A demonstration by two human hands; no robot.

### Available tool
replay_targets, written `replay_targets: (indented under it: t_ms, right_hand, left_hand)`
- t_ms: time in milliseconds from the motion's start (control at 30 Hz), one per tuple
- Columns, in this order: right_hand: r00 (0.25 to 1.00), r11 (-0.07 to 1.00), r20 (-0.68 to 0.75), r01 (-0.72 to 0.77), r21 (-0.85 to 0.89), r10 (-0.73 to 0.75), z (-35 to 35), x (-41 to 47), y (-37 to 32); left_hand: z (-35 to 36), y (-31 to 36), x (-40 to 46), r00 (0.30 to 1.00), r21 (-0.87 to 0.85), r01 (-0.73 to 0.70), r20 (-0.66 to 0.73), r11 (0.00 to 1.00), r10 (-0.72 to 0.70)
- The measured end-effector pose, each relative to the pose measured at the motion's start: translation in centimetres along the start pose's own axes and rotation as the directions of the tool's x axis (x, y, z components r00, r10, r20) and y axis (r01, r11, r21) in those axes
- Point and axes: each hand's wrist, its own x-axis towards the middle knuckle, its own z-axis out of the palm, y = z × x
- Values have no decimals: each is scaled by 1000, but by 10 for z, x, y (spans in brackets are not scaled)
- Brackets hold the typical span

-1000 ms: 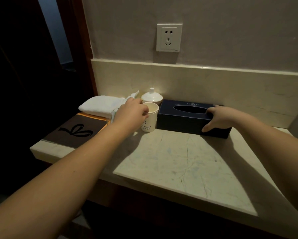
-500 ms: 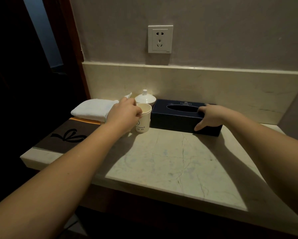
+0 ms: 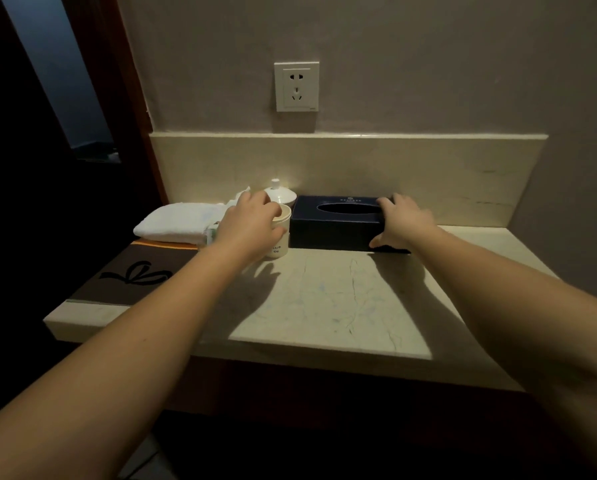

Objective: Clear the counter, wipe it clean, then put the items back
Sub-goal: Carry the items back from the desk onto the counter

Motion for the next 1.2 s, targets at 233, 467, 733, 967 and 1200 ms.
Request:
replay_targets:
  t_ms: [233,467,733,967,1200]
  right_hand:
    - [999,948,38,-15,318,3,-33,-75,21]
    - [999,928,-12,-42,371,51,-63,-184,50]
    - [985,926,-35,-149,346,171,-27,-312,94]
    - [918,836,151,-396,379,367,48,-436,165]
    - [755,683,335,-654,325,563,92,-595,244]
  left_hand:
    - [-9,37,-21,997,-494,-9,62,869,45]
    - [-11,106,-46,961,-618,-114,131,778,244]
    - [9,202,-104,892,-680,-219,151,700,426]
    - [70,298,-186,771,-682,-350,179,642,611]
    - [113,425,-290,621,-652,-322,402,686,673]
